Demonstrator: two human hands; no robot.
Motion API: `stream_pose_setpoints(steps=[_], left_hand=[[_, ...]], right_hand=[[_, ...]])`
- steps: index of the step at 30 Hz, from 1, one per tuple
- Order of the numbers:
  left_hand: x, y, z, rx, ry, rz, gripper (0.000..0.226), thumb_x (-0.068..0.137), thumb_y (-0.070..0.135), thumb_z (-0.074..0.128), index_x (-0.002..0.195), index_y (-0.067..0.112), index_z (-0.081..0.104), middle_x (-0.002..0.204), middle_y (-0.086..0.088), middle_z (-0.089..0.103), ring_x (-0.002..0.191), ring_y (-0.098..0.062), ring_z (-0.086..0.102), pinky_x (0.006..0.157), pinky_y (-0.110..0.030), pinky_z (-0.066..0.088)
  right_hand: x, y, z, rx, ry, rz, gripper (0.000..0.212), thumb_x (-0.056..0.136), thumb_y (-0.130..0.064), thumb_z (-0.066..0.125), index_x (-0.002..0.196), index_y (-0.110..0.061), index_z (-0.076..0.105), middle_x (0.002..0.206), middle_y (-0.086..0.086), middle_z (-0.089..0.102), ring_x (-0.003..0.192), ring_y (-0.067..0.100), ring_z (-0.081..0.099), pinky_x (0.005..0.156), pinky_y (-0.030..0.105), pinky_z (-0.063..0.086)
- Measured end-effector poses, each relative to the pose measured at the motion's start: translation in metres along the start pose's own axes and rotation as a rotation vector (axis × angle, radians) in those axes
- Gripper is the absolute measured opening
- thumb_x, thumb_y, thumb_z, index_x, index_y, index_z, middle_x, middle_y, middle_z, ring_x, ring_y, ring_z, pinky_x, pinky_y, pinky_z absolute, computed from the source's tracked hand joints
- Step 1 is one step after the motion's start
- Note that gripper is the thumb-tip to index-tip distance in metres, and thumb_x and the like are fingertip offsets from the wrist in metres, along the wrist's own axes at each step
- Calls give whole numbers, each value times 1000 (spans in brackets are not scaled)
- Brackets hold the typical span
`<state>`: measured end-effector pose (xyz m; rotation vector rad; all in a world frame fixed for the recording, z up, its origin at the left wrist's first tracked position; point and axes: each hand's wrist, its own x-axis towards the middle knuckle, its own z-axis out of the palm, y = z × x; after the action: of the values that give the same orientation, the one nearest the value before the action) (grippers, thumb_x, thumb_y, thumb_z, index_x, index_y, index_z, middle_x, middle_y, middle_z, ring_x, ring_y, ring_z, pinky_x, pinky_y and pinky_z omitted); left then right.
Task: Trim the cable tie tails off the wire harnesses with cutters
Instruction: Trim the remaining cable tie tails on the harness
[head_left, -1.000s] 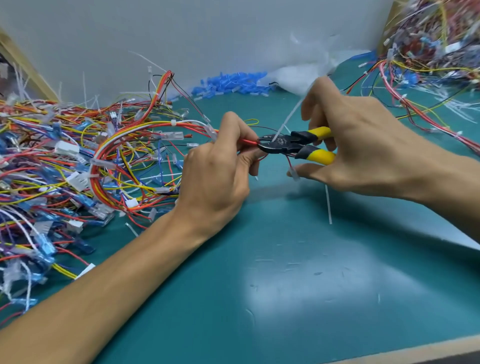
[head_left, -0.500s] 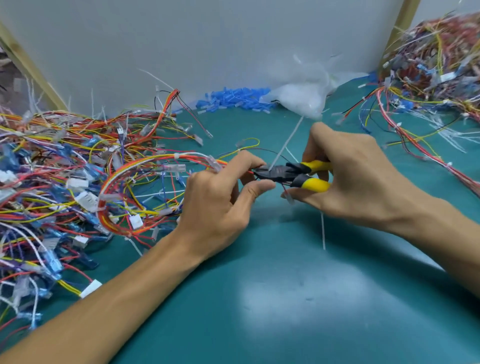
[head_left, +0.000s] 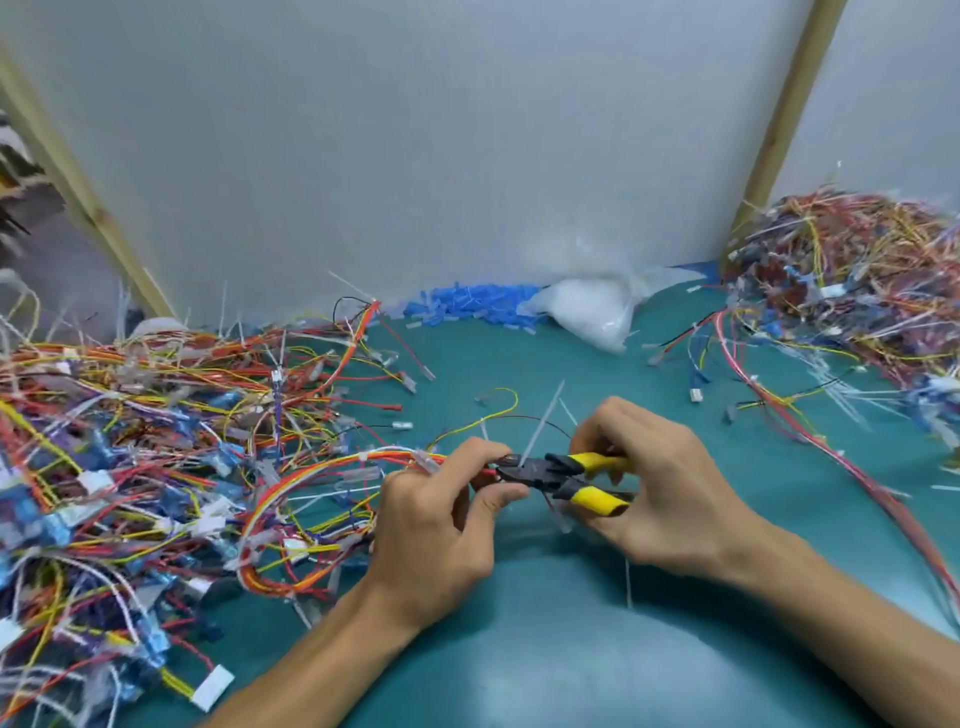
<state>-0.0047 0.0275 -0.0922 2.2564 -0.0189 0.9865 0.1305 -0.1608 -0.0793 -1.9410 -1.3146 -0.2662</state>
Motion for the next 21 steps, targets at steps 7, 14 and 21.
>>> stream_pose_setpoints(steps=[7, 14, 21], left_hand=[[1, 3, 1, -30, 33, -56, 22, 93, 35, 61, 103, 18, 71, 58, 0, 61, 51, -23, 58, 52, -42, 50], [4, 1, 5, -5, 40, -53, 23, 93, 37, 60, 107, 20, 69, 63, 2, 67, 50, -21, 61, 49, -39, 50], [8, -7, 8, 18, -20, -14, 21, 97, 38, 57, 117, 33, 58, 78, 9, 76, 58, -22, 66, 55, -38, 54]], right_hand=[[0, 0, 1, 70, -29, 12, 49, 77, -56, 90, 99, -19, 65, 90, -20, 55, 76, 5, 53, 71, 12, 40], [-1, 1, -1, -18, -215, 58, 48, 93, -69, 64, 119, -28, 60, 97, -17, 46, 92, 2, 48, 77, 23, 41], [0, 6, -14, -59, -217, 0, 30, 93, -24, 65, 123, -20, 68, 97, -8, 55, 83, 13, 54, 76, 23, 47]])
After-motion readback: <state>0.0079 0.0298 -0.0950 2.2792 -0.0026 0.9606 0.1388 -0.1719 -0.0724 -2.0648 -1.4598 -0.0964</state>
